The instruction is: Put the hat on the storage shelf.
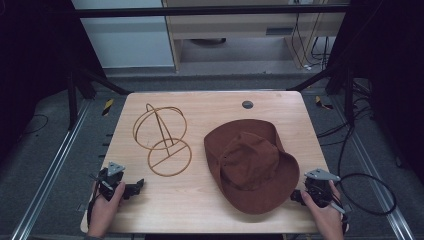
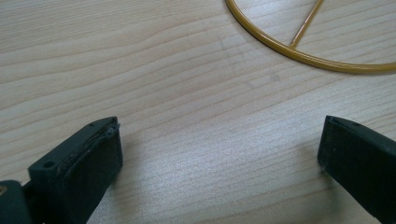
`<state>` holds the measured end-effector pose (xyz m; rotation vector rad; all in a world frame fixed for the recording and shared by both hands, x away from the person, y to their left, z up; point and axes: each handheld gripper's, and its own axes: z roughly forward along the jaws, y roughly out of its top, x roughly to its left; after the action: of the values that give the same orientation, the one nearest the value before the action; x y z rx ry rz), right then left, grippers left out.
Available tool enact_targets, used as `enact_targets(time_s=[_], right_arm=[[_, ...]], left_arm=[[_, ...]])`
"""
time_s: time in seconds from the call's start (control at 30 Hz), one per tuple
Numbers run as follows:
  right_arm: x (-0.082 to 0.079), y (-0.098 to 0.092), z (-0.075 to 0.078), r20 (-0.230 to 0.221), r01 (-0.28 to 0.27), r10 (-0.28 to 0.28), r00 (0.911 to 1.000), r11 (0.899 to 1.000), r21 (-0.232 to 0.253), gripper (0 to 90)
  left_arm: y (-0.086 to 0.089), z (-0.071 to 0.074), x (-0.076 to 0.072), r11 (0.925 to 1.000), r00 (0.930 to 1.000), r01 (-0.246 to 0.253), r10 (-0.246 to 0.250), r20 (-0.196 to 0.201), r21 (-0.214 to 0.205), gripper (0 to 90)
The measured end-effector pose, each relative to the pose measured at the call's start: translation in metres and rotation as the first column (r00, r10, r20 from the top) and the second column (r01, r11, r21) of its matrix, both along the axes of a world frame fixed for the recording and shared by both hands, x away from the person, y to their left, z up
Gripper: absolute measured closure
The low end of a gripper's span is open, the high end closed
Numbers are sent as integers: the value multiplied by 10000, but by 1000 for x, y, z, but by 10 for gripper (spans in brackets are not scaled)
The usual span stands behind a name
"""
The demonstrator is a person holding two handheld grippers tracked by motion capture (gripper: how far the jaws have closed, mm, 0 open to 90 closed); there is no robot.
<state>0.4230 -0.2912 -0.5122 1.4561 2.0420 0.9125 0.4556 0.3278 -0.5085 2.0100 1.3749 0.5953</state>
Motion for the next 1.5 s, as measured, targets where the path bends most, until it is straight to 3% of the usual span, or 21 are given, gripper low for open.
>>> enact_targets(time_s=[0.33,0.4,0.47,0.57,0.7,0.77,0.87,1.13,1.27,1.3,1.37,1.5], right_arm=[[-1,0,0,-8,15,-15,10000,10000,33,125],[-3,-1,2,-89,69,-70,9999,9998,-169,124],[-6,-2,6,88,364,-359,9993,9973,-639,132],[-10,-5,11,453,626,-601,9972,9964,-569,134],[-14,-6,14,659,909,-856,9942,9924,-825,139],[-17,-7,16,741,1013,-952,9927,9914,-825,142],[-20,-11,20,1015,1138,-1092,9888,9926,-416,156],[-37,-17,32,973,865,-838,9917,9960,-241,157],[-47,-18,59,1202,643,-613,9909,9977,-216,157],[-47,-18,59,1202,643,-613,9909,9977,-216,157],[-49,-18,79,1376,566,-508,9892,9976,-390,155],[-47,-11,104,1410,217,-176,9899,9994,-278,135]], left_arm=[[0,0,0,10000,10000,-2,2,-1,-3,0],[0,0,0,10000,10000,2,-2,0,-1,0],[0,0,0,10000,10000,-2,2,1,-4,0],[0,0,0,10000,10000,-1,1,1,-5,0],[0,0,0,10000,10000,-2,2,1,-6,0],[0,0,0,10000,10000,-4,4,0,-8,0],[0,0,0,10000,10000,-8,8,8,-9,0],[0,0,0,10000,10000,12,-12,-20,26,0],[0,0,0,10000,10000,-7,7,2,-4,0],[0,0,0,10000,10000,-4,4,0,-2,0],[0,0,0,10000,10000,-3,3,-1,-2,0],[0,0,0,10000,10000,0,0,-2,0,0]])
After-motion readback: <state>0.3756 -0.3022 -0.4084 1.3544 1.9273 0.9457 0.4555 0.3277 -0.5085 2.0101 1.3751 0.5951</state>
